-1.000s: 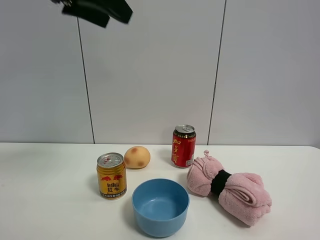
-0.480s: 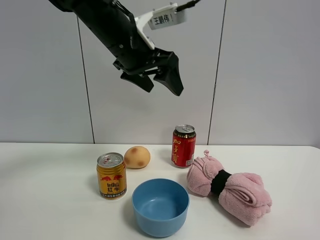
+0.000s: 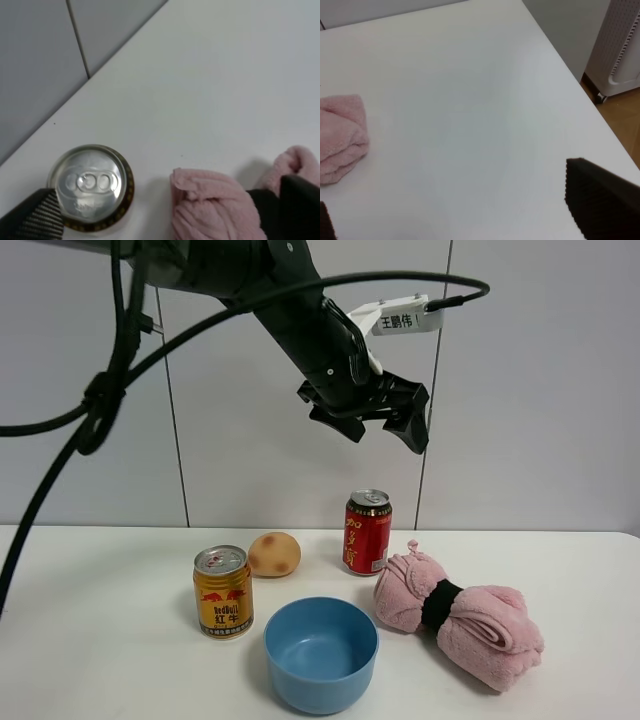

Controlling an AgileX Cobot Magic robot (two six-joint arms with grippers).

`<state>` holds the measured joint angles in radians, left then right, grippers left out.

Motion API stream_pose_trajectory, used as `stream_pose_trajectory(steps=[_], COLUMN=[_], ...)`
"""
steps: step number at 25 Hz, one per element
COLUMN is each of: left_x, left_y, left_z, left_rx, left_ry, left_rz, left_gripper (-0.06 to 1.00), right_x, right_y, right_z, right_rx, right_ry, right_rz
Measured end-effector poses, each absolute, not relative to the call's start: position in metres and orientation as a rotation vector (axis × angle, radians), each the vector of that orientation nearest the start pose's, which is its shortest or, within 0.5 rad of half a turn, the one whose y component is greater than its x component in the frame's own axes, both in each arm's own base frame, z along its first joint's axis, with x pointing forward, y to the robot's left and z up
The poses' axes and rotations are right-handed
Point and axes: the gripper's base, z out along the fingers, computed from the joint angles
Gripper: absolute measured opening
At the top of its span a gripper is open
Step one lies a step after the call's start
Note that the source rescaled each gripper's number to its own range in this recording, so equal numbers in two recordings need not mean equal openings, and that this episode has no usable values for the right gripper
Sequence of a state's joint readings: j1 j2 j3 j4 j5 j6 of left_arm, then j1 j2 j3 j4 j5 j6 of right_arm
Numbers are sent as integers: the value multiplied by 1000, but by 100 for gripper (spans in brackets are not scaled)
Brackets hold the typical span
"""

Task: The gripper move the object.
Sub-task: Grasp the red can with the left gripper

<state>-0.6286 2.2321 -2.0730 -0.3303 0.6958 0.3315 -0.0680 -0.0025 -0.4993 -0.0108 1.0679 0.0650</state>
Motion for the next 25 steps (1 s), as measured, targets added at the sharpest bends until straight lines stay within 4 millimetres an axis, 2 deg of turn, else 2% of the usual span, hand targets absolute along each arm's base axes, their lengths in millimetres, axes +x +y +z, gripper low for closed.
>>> stream_pose_trajectory(steps=[5,8,10,12,20,25], left_x=[424,429,431,433,442,444], left_y=[-329,-331,-332,-333,-321,-321], left_z=[242,230,227,226,225,225], left_rx=[950,995,1017,1024,981,987], left_ry=[2160,2138,2111,2087,2102,2083], left_rz=[-465,-432,-414,-405,-415,-406], left_gripper=[64,74,85,90,92,93], right_x=[-6,-6,-6,-6,-6,-6], right_y=[0,0,0,0,0,0], right_z=[276,276,276,276,276,276], right_rx=[137,137,137,137,137,137], right_ry=[2045,2045,2045,2045,2045,2045], right_rz=[-15,-15,-15,-15,-15,-15])
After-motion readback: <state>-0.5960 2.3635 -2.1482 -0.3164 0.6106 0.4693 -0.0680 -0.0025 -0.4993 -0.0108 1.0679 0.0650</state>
